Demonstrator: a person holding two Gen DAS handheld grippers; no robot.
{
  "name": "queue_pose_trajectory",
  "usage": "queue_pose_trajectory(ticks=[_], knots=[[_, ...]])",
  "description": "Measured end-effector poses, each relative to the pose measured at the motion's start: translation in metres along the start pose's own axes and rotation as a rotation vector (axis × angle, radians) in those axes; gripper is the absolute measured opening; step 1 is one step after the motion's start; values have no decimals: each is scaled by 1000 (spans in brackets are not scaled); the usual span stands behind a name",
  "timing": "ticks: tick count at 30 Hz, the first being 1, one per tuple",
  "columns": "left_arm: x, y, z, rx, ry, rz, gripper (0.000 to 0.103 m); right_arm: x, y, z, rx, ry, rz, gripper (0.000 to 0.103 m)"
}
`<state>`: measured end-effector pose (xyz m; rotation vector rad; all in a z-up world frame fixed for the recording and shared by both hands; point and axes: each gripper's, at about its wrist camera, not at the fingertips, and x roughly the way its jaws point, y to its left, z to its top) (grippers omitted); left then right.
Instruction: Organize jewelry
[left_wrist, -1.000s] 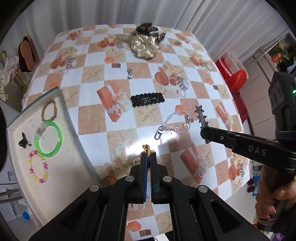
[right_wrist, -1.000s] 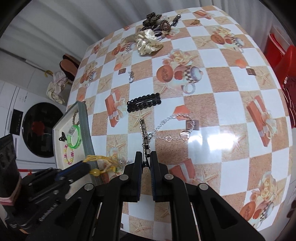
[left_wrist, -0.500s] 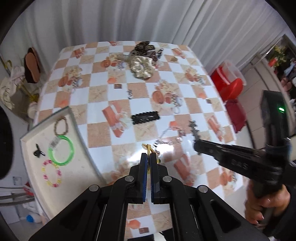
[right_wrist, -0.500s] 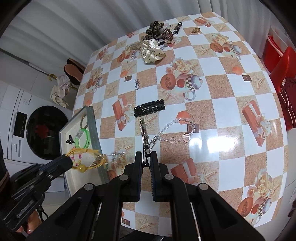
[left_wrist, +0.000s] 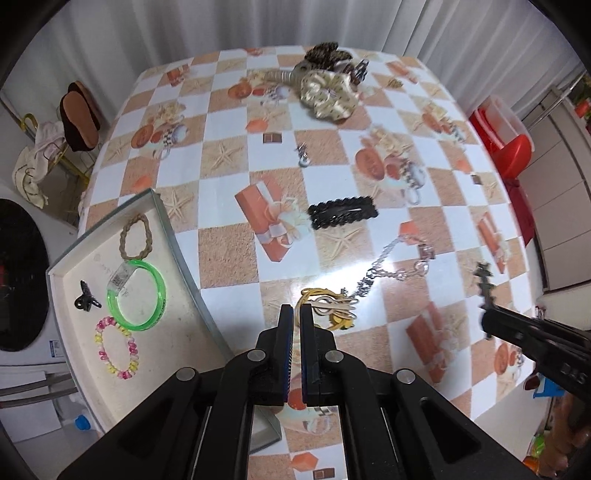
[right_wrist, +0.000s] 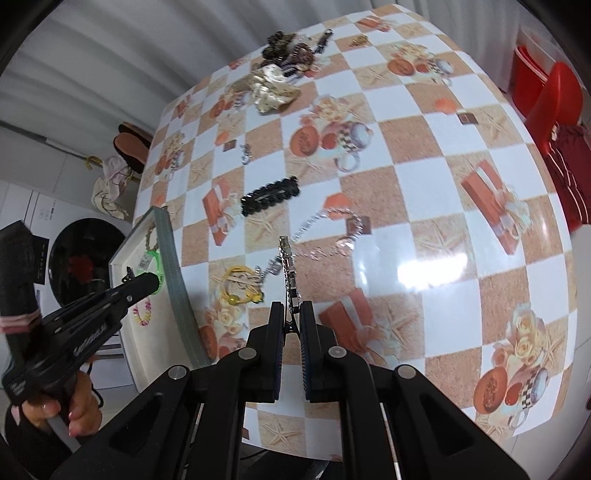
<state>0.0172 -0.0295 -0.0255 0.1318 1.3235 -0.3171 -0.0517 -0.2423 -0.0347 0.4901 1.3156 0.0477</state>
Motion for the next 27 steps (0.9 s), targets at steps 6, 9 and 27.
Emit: queue_pose_trajectory(ticks=[6, 9, 27], knots=[[32, -6, 20, 39, 30, 15, 8, 4, -15, 0, 23, 9, -3, 9], [41, -16, 32, 104, 6, 29, 8, 7, -22, 2, 40, 16, -2, 9], [160, -67, 76, 512, 36, 88, 95, 18, -48, 16, 85, 35, 11, 9]])
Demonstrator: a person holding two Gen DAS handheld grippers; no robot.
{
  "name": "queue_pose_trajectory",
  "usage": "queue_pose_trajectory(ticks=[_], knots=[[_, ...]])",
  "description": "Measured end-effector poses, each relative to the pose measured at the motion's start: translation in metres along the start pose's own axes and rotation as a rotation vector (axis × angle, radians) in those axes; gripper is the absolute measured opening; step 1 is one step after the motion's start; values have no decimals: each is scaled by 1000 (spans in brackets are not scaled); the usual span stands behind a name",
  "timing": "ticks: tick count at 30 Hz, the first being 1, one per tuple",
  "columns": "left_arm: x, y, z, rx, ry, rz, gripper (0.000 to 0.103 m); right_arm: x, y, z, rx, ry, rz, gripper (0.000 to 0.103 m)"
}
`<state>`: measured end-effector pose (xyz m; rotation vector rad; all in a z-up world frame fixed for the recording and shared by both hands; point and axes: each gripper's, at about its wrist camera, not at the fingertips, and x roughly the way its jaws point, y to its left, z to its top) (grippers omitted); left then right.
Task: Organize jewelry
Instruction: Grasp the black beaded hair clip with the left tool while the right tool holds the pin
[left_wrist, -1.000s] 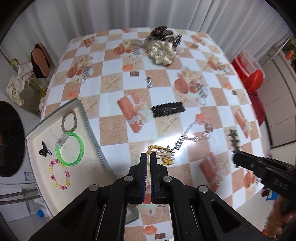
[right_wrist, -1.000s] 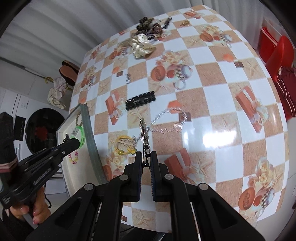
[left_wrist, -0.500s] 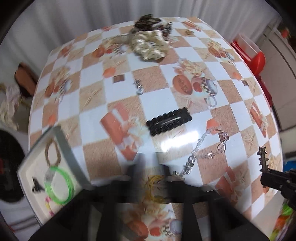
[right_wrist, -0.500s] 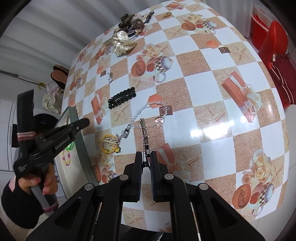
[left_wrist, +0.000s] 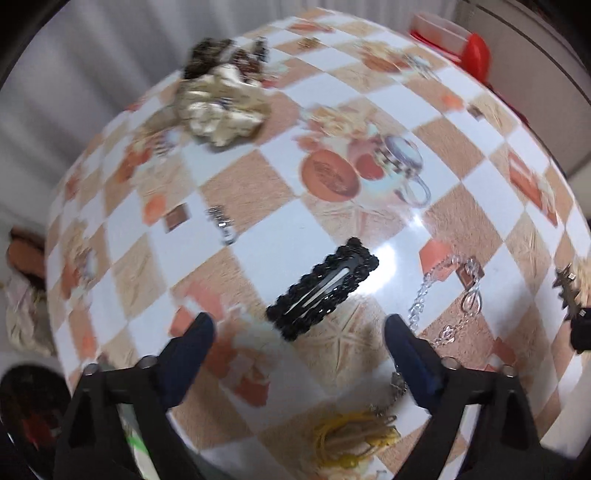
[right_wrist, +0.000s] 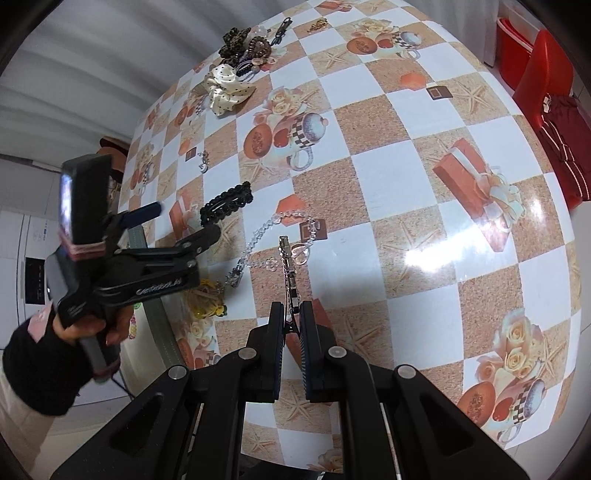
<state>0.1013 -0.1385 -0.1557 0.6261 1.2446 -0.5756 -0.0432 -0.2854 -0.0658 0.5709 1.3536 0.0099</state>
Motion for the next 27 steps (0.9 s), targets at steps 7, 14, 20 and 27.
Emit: queue_pose_trajectory(ticks=[7, 14, 20, 27], knots=[[49, 1, 24, 34, 39, -91, 94, 2, -7, -1, 11, 11, -6, 9], [64, -3, 44, 18, 18, -140, 41, 8, -5, 1, 12, 19, -11, 9], [72, 7, 49, -123, 6, -169, 41, 8, 5, 6, -7, 13, -14, 9], [42, 13, 33, -310, -50, -147, 41, 9, 25, 11, -44, 5, -9, 9]])
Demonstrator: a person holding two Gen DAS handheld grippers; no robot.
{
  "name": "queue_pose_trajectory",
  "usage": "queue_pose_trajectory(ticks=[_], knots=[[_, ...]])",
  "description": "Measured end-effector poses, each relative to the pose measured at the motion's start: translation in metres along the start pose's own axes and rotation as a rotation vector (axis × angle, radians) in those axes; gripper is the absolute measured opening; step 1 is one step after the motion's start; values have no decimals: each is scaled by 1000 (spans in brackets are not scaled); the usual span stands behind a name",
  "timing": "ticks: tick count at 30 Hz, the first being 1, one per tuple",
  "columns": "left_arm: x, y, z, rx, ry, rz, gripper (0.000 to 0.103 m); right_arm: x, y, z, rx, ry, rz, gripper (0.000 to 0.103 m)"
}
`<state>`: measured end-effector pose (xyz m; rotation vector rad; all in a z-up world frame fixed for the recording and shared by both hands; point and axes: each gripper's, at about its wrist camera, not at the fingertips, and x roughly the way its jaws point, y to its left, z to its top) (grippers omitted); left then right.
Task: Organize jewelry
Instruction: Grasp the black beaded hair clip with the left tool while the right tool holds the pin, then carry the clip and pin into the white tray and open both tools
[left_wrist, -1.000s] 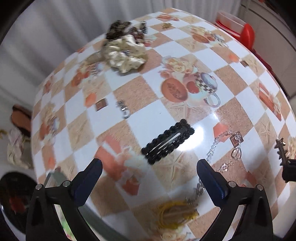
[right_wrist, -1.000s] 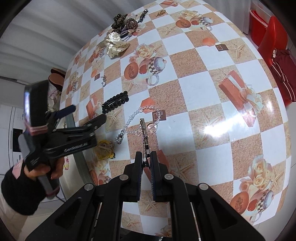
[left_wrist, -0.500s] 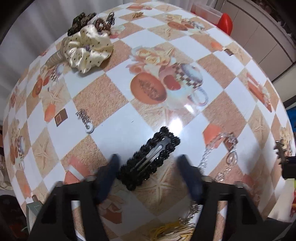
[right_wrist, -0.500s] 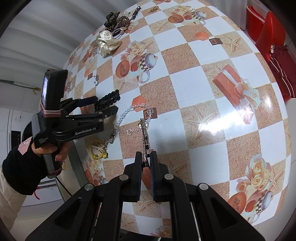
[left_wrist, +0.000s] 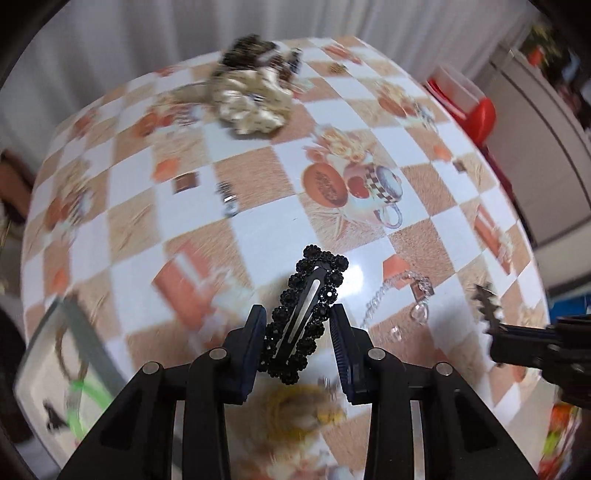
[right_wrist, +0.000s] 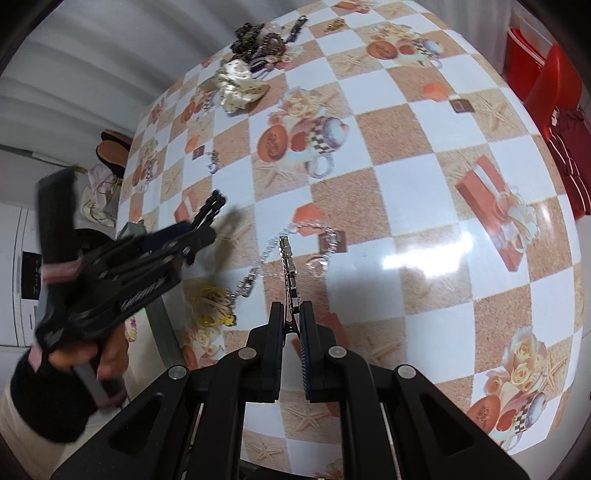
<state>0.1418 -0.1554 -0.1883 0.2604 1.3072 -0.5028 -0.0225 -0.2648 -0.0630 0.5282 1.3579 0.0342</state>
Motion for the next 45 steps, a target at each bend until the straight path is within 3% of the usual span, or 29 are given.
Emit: queue_pose_trajectory(ticks=[6, 14, 19, 23, 33, 45], knots=[[-58, 25, -50, -175, -37, 29, 41, 8, 33, 4, -63, 8, 15, 9], [-141, 83, -151, -378, -55, 130, 41, 29, 99, -2, -194, 48, 51, 9], [-171, 122, -209, -497, -51, 194, 41, 52, 150, -13, -300, 91, 91, 9], [-170, 143, -242, -569, -27, 240, 41, 78, 188, -24, -380, 135, 122, 9], [-155, 168, -288, -681, 10, 269, 41, 136, 255, -28, -527, 197, 139, 9], [-149, 191, -294, -733, -15, 294, 41, 179, 284, -23, -575, 252, 50, 9]])
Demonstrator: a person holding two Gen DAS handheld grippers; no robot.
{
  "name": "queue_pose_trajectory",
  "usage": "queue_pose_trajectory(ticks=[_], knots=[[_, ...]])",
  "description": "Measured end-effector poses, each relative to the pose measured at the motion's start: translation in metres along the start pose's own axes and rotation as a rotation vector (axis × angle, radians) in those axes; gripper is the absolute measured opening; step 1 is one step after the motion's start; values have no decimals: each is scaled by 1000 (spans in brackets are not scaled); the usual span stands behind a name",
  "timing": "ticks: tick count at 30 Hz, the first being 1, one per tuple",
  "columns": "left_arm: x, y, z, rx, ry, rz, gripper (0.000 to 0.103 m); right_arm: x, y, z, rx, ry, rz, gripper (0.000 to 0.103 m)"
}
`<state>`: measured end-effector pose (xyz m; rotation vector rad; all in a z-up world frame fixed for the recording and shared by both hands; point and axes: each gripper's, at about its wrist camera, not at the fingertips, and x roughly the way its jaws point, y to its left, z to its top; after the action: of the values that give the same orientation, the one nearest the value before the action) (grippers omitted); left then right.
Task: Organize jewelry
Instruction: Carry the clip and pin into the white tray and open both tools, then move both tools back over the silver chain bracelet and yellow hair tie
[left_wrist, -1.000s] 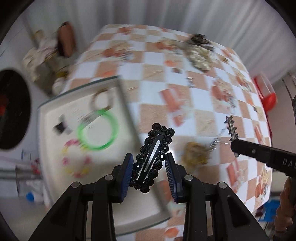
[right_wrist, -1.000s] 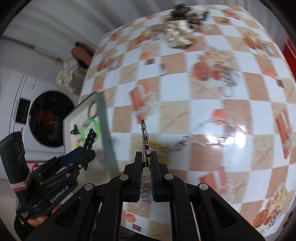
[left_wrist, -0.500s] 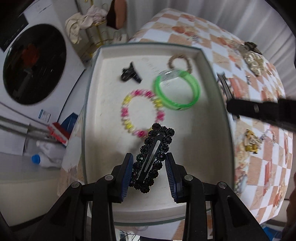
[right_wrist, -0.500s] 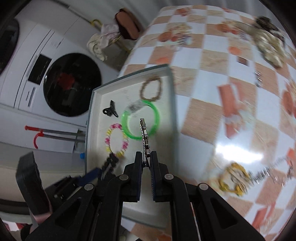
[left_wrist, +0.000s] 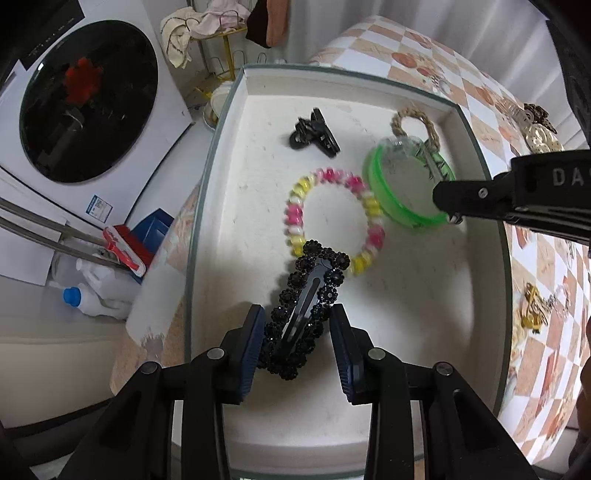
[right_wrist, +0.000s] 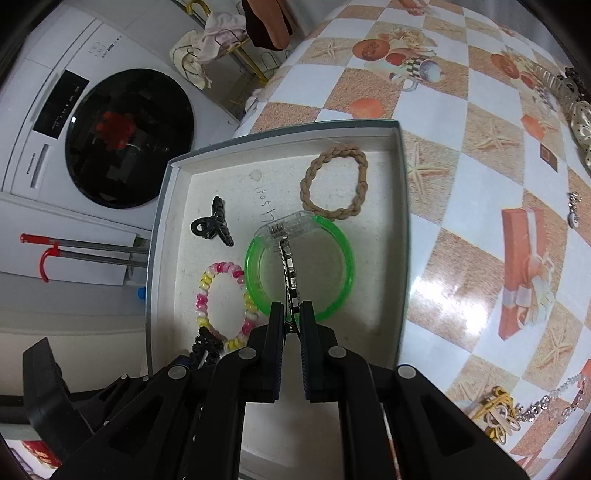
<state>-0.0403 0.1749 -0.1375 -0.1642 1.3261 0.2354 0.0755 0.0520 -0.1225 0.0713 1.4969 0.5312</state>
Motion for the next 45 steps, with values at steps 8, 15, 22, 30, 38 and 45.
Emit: queue_pose_trajectory(ticks=[8, 15, 22, 30, 38, 45], knots=[[5, -1, 7, 12, -13, 10, 41, 12, 1, 8, 6, 16, -26, 9], [6, -2, 6, 12, -4, 10, 49, 16, 0, 9, 20, 21, -38, 9], [1, -2, 7, 16, -25, 41, 64, 18, -1, 10, 32, 9, -27, 10], [-5, -6, 9, 26, -32, 56, 64, 3, -9, 9, 58, -34, 11, 47], [-19, -25, 10, 86, -75, 59, 102, -38, -25, -1, 90, -122, 54, 59], [-29, -58, 15, 177, -98, 26, 102, -83, -82, -39, 215, -184, 0, 68]])
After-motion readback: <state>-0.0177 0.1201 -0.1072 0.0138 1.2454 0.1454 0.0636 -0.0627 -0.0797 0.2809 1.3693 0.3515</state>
